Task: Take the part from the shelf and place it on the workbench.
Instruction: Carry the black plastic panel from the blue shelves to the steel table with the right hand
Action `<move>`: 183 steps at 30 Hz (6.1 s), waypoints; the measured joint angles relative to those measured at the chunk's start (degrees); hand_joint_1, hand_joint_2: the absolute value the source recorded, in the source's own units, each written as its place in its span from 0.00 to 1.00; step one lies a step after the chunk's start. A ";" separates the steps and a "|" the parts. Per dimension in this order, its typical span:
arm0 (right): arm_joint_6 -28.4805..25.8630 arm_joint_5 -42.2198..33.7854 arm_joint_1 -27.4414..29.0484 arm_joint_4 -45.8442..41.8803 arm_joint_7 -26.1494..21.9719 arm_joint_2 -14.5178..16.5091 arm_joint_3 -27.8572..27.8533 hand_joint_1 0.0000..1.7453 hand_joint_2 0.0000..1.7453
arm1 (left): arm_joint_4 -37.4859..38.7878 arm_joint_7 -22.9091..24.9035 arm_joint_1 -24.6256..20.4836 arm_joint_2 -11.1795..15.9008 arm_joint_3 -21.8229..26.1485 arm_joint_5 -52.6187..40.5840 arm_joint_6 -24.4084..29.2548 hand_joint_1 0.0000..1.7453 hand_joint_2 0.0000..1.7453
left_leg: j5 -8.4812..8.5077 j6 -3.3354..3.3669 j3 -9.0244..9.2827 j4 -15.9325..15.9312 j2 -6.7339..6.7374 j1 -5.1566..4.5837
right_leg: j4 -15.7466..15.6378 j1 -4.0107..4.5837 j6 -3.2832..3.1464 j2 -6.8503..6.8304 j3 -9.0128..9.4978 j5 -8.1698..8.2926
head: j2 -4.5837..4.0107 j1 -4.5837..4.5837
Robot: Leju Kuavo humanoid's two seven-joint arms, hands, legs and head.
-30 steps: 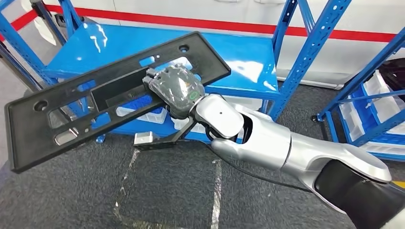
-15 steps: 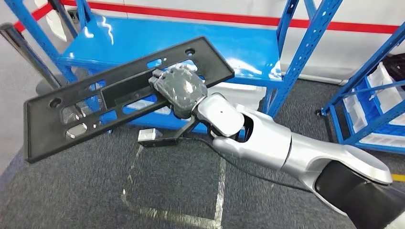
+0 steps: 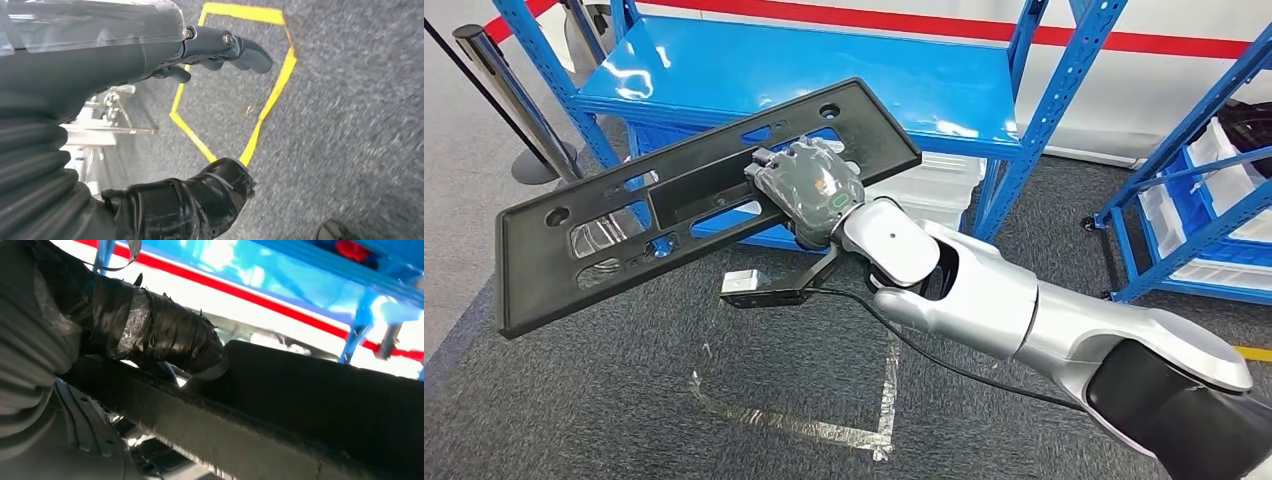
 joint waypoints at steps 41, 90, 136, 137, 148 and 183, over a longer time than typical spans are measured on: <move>1.22 2.33 0.64 0.53 0.16 0.07 1.41 1.00 1.00 | 0.06 -1.05 0.31 0.25 0.00 -0.51 -0.23 0.00 1.00 | -14.07 -1.58 -0.89 15.51 0.12 0.18 | -0.94 -1.38 0.84 -1.22 -6.31 5.83 | 0.00 0.68; 1.90 3.57 0.02 1.03 2.04 0.24 2.16 1.00 1.00 | 0.08 -1.82 0.32 0.31 -0.02 -2.93 -0.13 0.00 1.00 | -4.44 0.86 3.58 0.46 -3.91 -0.39 | 10.46 -1.29 2.43 0.41 -9.69 -0.22 | 0.00 0.10; 3.12 4.15 2.44 0.40 2.52 -1.13 1.08 1.00 1.00 | 0.37 -1.00 0.31 -0.08 -0.29 -4.72 0.11 0.00 1.00 | -7.77 -1.97 -2.77 11.32 0.25 0.14 | -1.97 -1.27 0.54 -3.09 -3.45 3.90 | 0.00 -1.08; 3.18 4.15 2.45 0.40 2.52 -1.12 1.09 1.00 1.00 | 0.37 -1.03 0.36 -0.08 -0.30 -4.76 0.13 0.00 1.00 | -6.42 -1.78 -0.39 7.58 1.00 0.05 | -1.86 -1.22 0.69 -3.86 -3.46 3.77 | 0.00 -1.09; 6.47 3.30 1.10 0.37 3.56 -1.94 1.09 1.00 1.00 | 0.37 -1.24 0.52 -0.64 -0.37 -5.43 0.38 0.00 1.00 | -3.61 1.17 3.97 -1.41 -0.83 -0.28 | 11.93 -1.38 3.19 -0.30 -9.93 -3.69 | 0.00 -0.73; 15.22 -2.10 -10.92 0.70 9.47 -8.80 1.23 1.00 1.00 | 0.39 -1.03 0.56 -0.67 -0.15 -5.86 -0.54 0.00 1.00 | -4.11 1.81 4.40 -0.89 -3.53 -0.51 | 10.68 -2.55 3.73 0.32 -11.47 1.07 | 0.00 -1.09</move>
